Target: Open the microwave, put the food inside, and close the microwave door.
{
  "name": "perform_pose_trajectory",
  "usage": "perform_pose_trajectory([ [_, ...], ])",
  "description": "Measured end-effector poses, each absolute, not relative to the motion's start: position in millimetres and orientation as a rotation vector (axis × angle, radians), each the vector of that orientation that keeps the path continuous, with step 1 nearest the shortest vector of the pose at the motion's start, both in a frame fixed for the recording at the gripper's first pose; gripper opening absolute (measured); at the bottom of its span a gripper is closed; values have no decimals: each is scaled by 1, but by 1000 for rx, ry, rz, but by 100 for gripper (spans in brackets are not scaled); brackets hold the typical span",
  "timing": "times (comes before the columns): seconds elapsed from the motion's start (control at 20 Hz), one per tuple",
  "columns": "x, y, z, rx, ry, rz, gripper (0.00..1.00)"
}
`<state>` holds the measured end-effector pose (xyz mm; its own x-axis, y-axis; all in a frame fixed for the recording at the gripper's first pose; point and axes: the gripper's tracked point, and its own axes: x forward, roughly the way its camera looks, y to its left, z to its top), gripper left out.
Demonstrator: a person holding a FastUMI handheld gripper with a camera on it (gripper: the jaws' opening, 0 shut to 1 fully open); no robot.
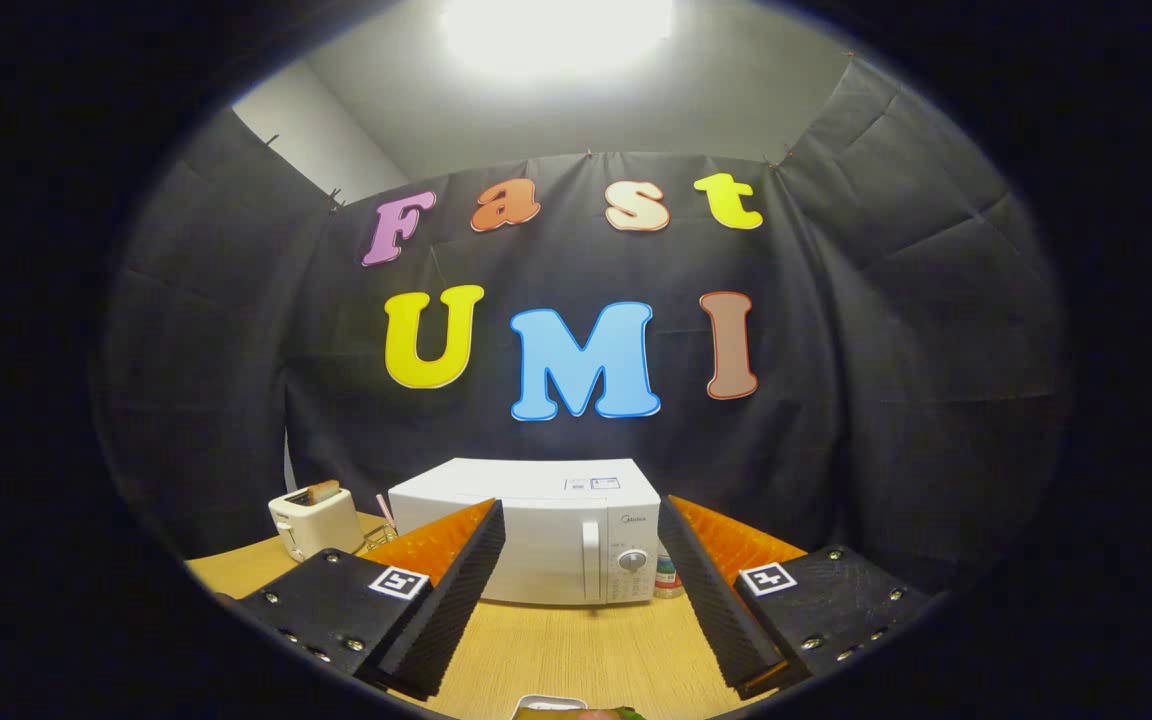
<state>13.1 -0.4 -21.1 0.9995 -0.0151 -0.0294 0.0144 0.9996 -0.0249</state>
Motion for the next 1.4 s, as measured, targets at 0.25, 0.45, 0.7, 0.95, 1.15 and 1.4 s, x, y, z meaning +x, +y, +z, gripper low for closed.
perform_pose_trajectory([
  [0.25,58,1,-48,-34,89,9,98],
  [0.45,97,-2,-71,-33,128,29,98],
  [0.7,147,-11,-110,-38,208,42,98],
  [0.95,186,-17,-156,-42,299,54,98],
  [1.15,210,-22,-193,-7,387,48,98],
  [1.4,229,-27,-229,34,476,21,91],
])
